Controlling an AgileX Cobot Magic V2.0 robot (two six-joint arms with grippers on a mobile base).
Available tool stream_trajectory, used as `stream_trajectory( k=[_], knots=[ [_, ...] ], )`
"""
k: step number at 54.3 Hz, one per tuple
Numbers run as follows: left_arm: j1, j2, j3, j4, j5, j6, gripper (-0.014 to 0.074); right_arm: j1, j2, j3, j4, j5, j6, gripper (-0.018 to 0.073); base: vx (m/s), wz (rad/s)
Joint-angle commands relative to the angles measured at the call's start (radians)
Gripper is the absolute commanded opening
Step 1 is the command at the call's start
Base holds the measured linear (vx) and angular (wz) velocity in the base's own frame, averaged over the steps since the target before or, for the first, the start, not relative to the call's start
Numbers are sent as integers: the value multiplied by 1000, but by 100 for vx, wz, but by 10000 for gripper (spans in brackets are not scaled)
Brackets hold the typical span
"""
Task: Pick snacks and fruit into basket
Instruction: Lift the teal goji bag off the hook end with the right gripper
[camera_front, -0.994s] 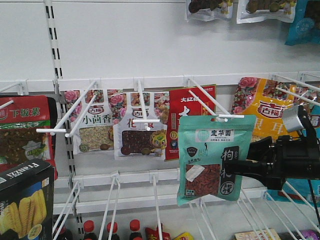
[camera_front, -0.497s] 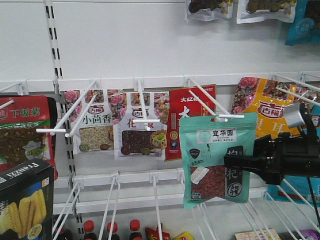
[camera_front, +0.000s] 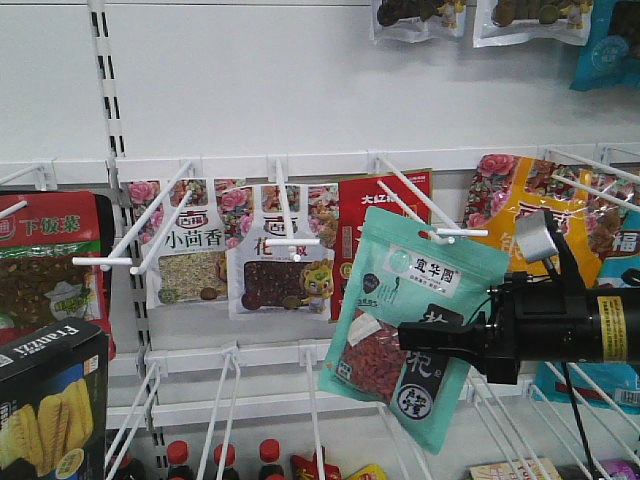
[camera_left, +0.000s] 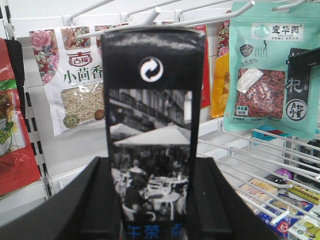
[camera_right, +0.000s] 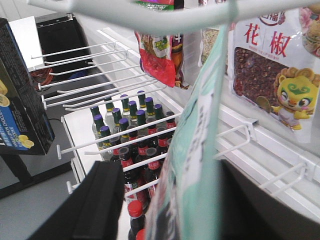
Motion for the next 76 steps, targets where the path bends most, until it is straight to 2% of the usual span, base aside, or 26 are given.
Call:
stream_trajectory(
  k=[1,4,10,11,20,29,37,46,64,76],
  knots=[
    [0,0,-29,-41,-42,-3,3,-2,-43,-33,80,3,-17,286,0,0],
    [0,0,-29,-41,-42,-3,3,-2,-43,-33,80,21,-17,211,0,0],
    [0,0,-29,-41,-42,-3,3,-2,-43,-33,75,37,-17,-14,0,0],
    [0,0,-29,-41,-42,-3,3,-2,-43,-33,74,37,-16,-18,0,0],
    [0,0,-29,-41,-42,-3,3,-2,-50,-33,50,23,31,-13,0,0],
    [0,0,-29,-41,-42,-3,3,-2,-102,-33,-91,51,142,-10,0,0],
    [0,0,-29,-41,-42,-3,3,-3,-158,-31,-91,59,202,-11,0,0],
    [0,0,-29,-41,-42,-3,3,-3,-206,-31,-91,12,323,-11,0,0],
    [0,0,-29,-41,-42,-3,3,-3,-217,-30,-91,-84,480,-11,0,0],
    [0,0,-29,-41,-42,-3,3,-3,-230,-30,-91,-113,534,-11,0,0]
  ],
)
